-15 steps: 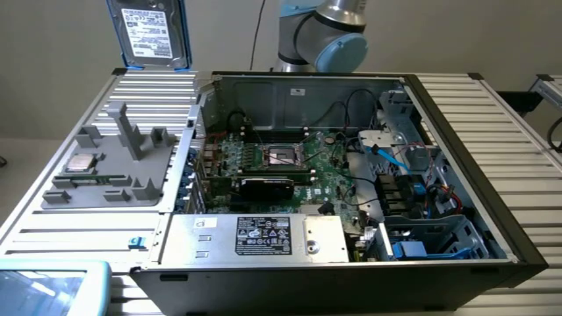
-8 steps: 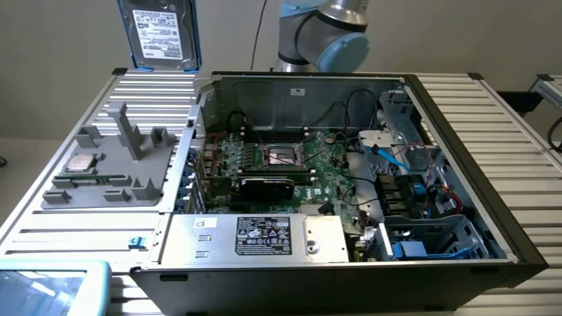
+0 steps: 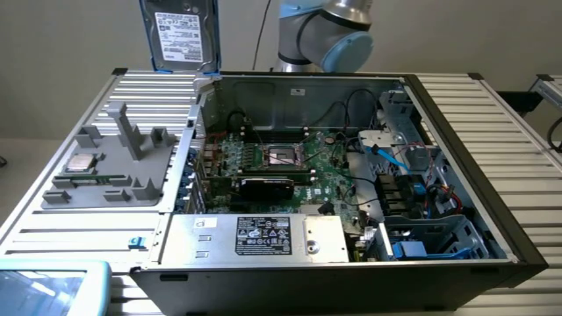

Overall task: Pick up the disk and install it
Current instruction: 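Pick up the disk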

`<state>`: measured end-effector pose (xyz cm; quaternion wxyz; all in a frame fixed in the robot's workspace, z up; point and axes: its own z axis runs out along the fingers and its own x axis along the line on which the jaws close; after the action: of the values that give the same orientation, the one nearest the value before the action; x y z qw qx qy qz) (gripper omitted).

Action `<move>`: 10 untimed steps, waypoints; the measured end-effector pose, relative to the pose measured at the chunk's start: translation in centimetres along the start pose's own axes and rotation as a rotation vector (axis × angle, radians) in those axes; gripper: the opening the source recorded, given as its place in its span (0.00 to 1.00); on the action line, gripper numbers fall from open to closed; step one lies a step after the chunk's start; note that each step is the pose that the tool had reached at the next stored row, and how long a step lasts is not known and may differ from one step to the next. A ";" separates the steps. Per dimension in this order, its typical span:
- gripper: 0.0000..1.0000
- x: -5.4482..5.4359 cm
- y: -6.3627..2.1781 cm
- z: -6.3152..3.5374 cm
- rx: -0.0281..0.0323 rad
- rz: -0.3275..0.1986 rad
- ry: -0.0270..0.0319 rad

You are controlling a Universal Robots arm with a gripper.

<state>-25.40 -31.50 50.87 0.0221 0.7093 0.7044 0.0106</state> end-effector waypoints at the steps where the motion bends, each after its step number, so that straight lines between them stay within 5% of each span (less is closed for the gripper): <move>1: 0.37 -0.1 0.45 0.01 0.0002 0.000 -0.0001; 10: 0.37 -1.0 4.51 0.11 0.0030 0.000 -0.0001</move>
<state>-20.90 -32.53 50.99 0.0210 0.7094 0.7044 0.0095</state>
